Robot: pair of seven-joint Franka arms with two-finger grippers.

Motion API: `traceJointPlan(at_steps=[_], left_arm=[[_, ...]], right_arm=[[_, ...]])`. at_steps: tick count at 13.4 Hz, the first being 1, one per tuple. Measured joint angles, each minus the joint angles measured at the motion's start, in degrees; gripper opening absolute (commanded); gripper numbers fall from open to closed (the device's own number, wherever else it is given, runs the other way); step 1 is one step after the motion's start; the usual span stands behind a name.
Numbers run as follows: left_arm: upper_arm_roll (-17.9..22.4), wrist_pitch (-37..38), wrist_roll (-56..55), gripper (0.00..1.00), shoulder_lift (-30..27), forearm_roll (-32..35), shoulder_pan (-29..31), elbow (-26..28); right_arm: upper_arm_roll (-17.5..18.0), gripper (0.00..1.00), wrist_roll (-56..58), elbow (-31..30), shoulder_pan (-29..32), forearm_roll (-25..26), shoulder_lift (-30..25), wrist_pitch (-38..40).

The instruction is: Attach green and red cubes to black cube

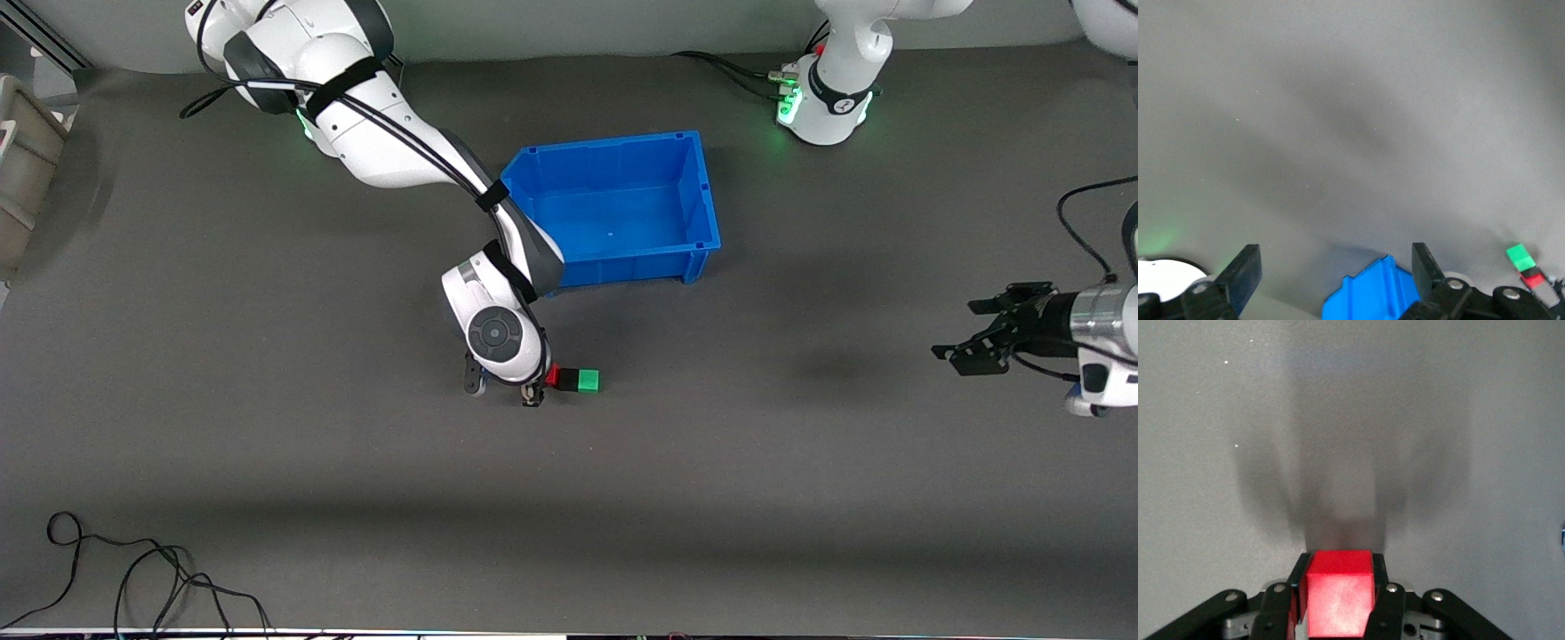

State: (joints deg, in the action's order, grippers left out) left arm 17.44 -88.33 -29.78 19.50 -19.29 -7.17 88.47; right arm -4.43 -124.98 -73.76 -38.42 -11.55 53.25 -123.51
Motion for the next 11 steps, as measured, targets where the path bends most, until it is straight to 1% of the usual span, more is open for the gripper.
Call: traceJointPlan(at_steps=[2, 3, 4, 5, 6, 7, 8, 11], left_arm=[[-0.62, 0.97, 1.46, 1.0, -1.93, 3.28, -0.35, -1.1], [-1.0, 1.11, 3.58, 1.0, -2.58, 5.19, -0.83, -1.93], [-1.26, 1.15, 6.81, 1.0, -3.15, 6.96, -1.67, -2.6], [-1.34, 1.16, 10.36, 1.0, -3.73, 8.3, -2.71, -3.27], [-1.37, 1.17, 14.04, 1.0, -4.55, 9.26, -3.53, -3.76], [-1.43, 1.19, 17.45, 1.0, -5.63, 10.02, -4.05, -4.0], [-1.44, 1.23, 20.6, 1.0, -6.83, 10.91, -4.5, -4.17], [-1.58, 1.98, 26.24, 1.0, -10.62, 13.94, -6.48, -4.16]], right_arm=[[-0.05, 0.0, -0.08, 0.43, 0.0, 0.0, 0.27, 0.03], [-0.06, 0.15, -0.11, 0.48, 0.0, 0.0, 0.3, 0.02], [-0.07, 0.45, -0.11, 0.52, 0.0, 0.0, 0.32, 0.02], [-0.08, 0.8, -0.11, 0.61, 0.0, 0.0, 0.35, 0.01], [-0.14, 0.83, -0.11, 1.07, 0.01, 0.0, 0.42, -0.05], [-0.25, 0.96, -0.11, 1.88, 0.02, 0.0, 0.43, -0.07], [-0.37, 1.0, -0.11, 3.18, 0.12, 0.0, 0.42, -0.07], [-0.43, 1.0, -0.05, 8.49, 0.81, 0.0, -0.3, -0.05]])
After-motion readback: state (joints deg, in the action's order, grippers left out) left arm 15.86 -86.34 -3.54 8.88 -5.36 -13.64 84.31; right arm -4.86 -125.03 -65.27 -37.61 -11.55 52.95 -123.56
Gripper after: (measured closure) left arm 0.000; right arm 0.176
